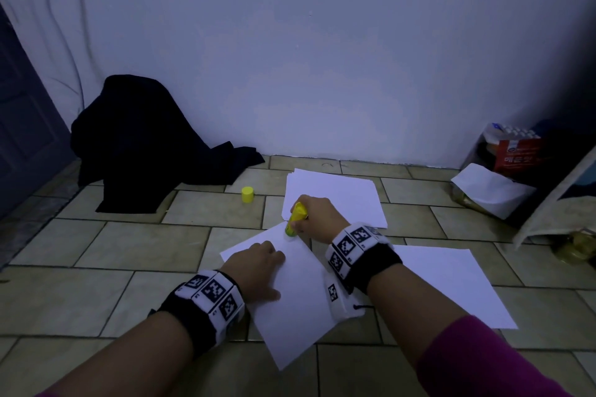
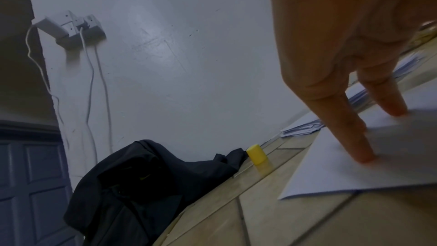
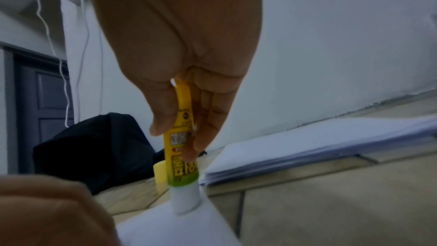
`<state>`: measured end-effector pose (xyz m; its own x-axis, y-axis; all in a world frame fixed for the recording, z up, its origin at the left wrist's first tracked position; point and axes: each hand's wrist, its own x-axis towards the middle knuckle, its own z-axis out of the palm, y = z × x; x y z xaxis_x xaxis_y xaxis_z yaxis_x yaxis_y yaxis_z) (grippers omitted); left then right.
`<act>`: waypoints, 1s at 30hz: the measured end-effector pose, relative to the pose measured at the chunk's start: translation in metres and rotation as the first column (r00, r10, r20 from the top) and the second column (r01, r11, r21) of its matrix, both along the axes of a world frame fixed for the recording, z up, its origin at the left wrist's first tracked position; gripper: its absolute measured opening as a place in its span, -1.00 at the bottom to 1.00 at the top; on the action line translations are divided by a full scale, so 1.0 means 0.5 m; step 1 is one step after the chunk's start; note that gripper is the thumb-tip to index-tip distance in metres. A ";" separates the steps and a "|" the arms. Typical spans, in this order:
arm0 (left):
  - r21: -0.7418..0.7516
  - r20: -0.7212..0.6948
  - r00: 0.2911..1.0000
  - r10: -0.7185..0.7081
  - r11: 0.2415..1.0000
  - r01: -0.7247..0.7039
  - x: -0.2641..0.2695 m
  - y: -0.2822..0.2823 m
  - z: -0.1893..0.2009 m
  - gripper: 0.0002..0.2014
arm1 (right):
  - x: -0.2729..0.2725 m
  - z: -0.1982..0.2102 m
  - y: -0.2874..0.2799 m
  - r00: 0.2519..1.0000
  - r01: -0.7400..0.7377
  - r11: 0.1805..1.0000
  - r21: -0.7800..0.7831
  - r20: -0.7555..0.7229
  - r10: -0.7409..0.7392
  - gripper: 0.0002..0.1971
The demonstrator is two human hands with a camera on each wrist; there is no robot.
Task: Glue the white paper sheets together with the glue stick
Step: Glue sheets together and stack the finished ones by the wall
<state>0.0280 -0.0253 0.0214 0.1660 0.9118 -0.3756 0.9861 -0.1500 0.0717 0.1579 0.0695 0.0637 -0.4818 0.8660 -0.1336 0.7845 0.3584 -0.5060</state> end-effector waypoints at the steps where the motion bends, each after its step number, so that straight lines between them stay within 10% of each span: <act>1: -0.015 -0.007 1.000 -0.012 1.000 0.012 -0.003 0.002 0.003 -0.32 | 0.009 0.009 -0.004 0.998 -0.034 0.999 -0.006 0.051 0.034 -0.68; 18: -0.026 -0.101 0.988 -0.115 0.993 0.113 -0.008 0.005 0.018 -0.49 | 0.163 0.040 -0.068 0.891 -0.237 0.963 -0.127 0.367 0.268 -0.81; 30: 0.021 -0.040 0.988 -0.152 0.988 0.153 0.009 -0.018 0.014 -0.28 | 0.147 0.007 0.000 0.972 0.206 0.978 0.023 -0.123 -0.201 -0.81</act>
